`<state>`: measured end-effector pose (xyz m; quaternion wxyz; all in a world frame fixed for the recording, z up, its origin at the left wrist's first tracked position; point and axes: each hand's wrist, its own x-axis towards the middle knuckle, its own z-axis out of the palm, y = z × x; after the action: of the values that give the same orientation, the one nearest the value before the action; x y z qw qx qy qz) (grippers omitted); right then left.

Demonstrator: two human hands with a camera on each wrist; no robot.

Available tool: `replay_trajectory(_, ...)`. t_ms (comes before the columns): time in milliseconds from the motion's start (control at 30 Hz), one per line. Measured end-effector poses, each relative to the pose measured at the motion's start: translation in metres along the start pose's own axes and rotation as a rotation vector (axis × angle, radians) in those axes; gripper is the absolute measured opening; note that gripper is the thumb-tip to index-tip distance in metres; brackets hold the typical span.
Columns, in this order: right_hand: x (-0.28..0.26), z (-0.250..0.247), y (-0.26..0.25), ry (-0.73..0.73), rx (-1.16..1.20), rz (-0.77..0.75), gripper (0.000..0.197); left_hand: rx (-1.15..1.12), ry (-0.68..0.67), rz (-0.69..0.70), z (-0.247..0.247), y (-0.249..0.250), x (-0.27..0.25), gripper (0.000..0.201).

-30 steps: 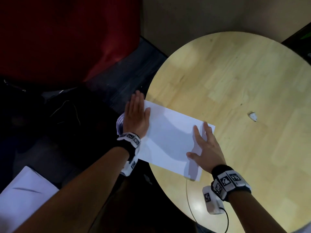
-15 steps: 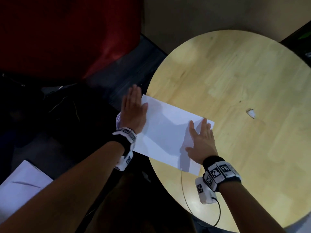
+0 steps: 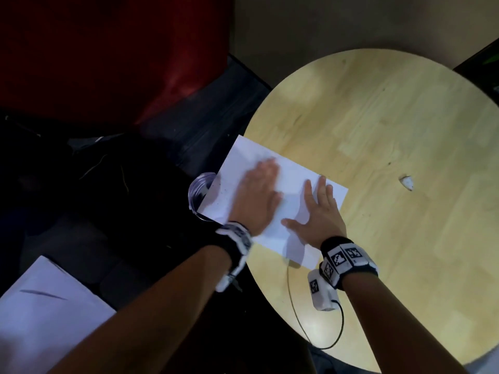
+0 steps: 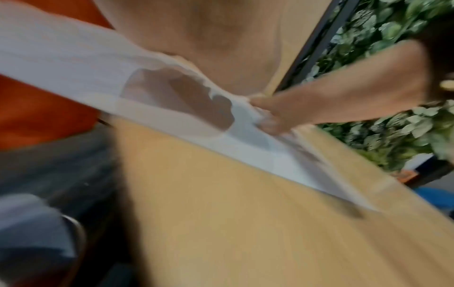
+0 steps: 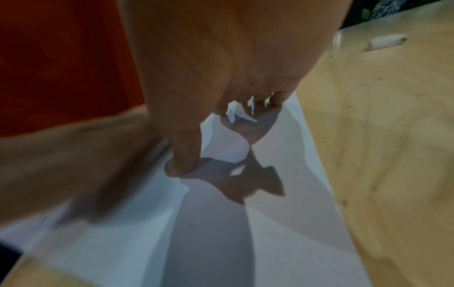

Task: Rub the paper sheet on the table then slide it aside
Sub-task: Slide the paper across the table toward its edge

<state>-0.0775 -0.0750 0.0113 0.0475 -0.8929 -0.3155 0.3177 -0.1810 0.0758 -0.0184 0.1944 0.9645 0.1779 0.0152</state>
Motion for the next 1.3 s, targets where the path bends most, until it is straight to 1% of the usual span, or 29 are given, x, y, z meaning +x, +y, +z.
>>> replay_trajectory(33, 0.003, -0.002, 0.0, 0.016, 0.017, -0.019, 0.109, -0.021, -0.092, 0.108, 0.01, 0.019, -0.004, 0.066)
replay_trajectory(67, 0.004, -0.003, 0.003, 0.021, 0.024, -0.032, 0.111, -0.004, -0.134, 0.181, 0.016, 0.027, -0.006, 0.064)
replay_trajectory(100, 0.003, -0.005, 0.009, 0.008, 0.023, -0.031, 0.116, 0.005, -0.112, 0.2, 0.018, 0.022, -0.005, 0.062)
replay_trajectory(133, -0.001, -0.007, 0.016, -0.021, 0.016, -0.02, 0.122, 0.039, -0.057, 0.181, 0.02, 0.006, -0.002, 0.06)
replay_trajectory(200, -0.013, -0.009, 0.03, -0.043, 0.003, -0.001, 0.127, 0.119, -0.009, 0.018, 0.009, -0.036, 0.0, 0.06)
replay_trajectory(267, -0.02, -0.008, 0.037, -0.032, -0.003, -0.004, 0.125, 0.132, 0.082, -0.133, -0.008, -0.068, 0.0, 0.061)
replay_trajectory(300, -0.02, -0.008, 0.037, -0.026, -0.005, -0.006, 0.124, 0.123, 0.082, -0.164, -0.014, -0.068, 0.001, 0.062)
replay_trajectory(333, -0.019, -0.007, 0.036, -0.02, -0.009, -0.007, 0.123, 0.128, 0.082, -0.158, -0.015, -0.054, 0.002, 0.062)
replay_trajectory(400, -0.018, -0.007, 0.033, -0.02, -0.021, -0.01, 0.122, 0.098, 0.081, 0.016, 0.004, -0.005, -0.005, 0.062)
replay_trajectory(433, -0.018, -0.008, 0.033, -0.024, -0.024, -0.017, 0.122, 0.056, 0.005, 0.125, 0.013, 0.02, -0.015, 0.062)
replay_trajectory(467, -0.018, -0.009, 0.035, -0.031, -0.024, -0.02, 0.122, 0.068, -0.11, 0.248, 0.021, 0.035, -0.027, 0.061)
replay_trajectory(500, -0.019, -0.011, 0.036, -0.041, -0.023, -0.02, 0.122, 0.075, -0.205, 0.303, 0.022, 0.04, -0.037, 0.061)
replay_trajectory(533, -0.019, -0.012, 0.037, -0.051, -0.026, -0.022, 0.121, 0.084, -0.238, 0.325, 0.021, 0.032, -0.044, 0.06)
replay_trajectory(600, -0.019, -0.014, 0.038, -0.06, -0.026, -0.027, 0.119, 0.15, -0.156, 0.269, 0.016, 0.001, -0.048, 0.058)
replay_trajectory(667, -0.018, -0.014, 0.038, -0.064, -0.014, -0.02, 0.119, 0.28, -0.099, 0.137, 0.005, -0.041, -0.046, 0.058)
replay_trajectory(733, -0.017, -0.013, 0.037, -0.057, -0.004, -0.015, 0.119, 0.203, -0.041, -0.077, -0.007, -0.08, -0.041, 0.061)
replay_trajectory(767, -0.016, -0.012, 0.037, -0.052, -0.003, -0.012, 0.12, 0.111, -0.033, -0.189, -0.014, -0.085, -0.035, 0.062)
replay_trajectory(800, -0.016, -0.011, 0.036, -0.051, -0.004, -0.009, 0.12, 0.065, 0.01, -0.243, -0.018, -0.078, -0.028, 0.063)
replay_trajectory(833, -0.016, -0.01, 0.036, -0.05, -0.004, -0.007, 0.12, 0.043, 0.046, -0.22, -0.015, -0.063, -0.021, 0.064)
replay_trajectory(867, -0.016, -0.009, 0.036, -0.046, -0.002, -0.008, 0.12, 0.034, 0.053, -0.13, -0.009, -0.041, -0.018, 0.065)
replay_trajectory(900, -0.016, -0.009, 0.037, -0.04, -0.004, -0.008, 0.121, 0.038, -0.013, -0.001, 0.0, -0.016, -0.021, 0.066)
replay_trajectory(933, -0.016, -0.009, 0.038, -0.033, -0.015, -0.008, 0.121, 0.051, -0.126, 0.131, 0.005, 0.008, -0.026, 0.065)
replay_trajectory(967, -0.016, -0.011, 0.041, -0.033, -0.036, -0.009, 0.122, 0.059, -0.202, 0.203, 0.008, 0.019, -0.03, 0.063)
replay_trajectory(1000, -0.016, -0.013, 0.045, -0.039, -0.062, -0.017, 0.122, 0.072, -0.219, 0.205, 0.006, 0.016, -0.032, 0.062)
replay_trajectory(1100, -0.018, -0.019, 0.054, -0.051, -0.111, -0.047, 0.119, 0.105, -0.056, 0.017, 0.005, -0.038, -0.037, 0.059)
replay_trajectory(1167, -0.018, -0.02, 0.053, -0.057, -0.109, -0.056, 0.119, 0.151, 0.002, -0.153, -0.01, -0.078, -0.042, 0.061)
replay_trajectory(1200, -0.017, -0.019, 0.052, -0.055, -0.099, -0.052, 0.119, 0.108, 0.037, -0.224, -0.015, -0.09, -0.042, 0.062)
replay_trajectory(1267, -0.016, -0.017, 0.048, -0.057, -0.084, -0.04, 0.119, 0.059, 0.087, -0.341, -0.023, -0.079, -0.029, 0.063)
replay_trajectory(1300, -0.016, -0.017, 0.048, -0.061, -0.08, -0.035, 0.119, 0.085, 0.086, -0.319, -0.022, -0.059, -0.021, 0.064)
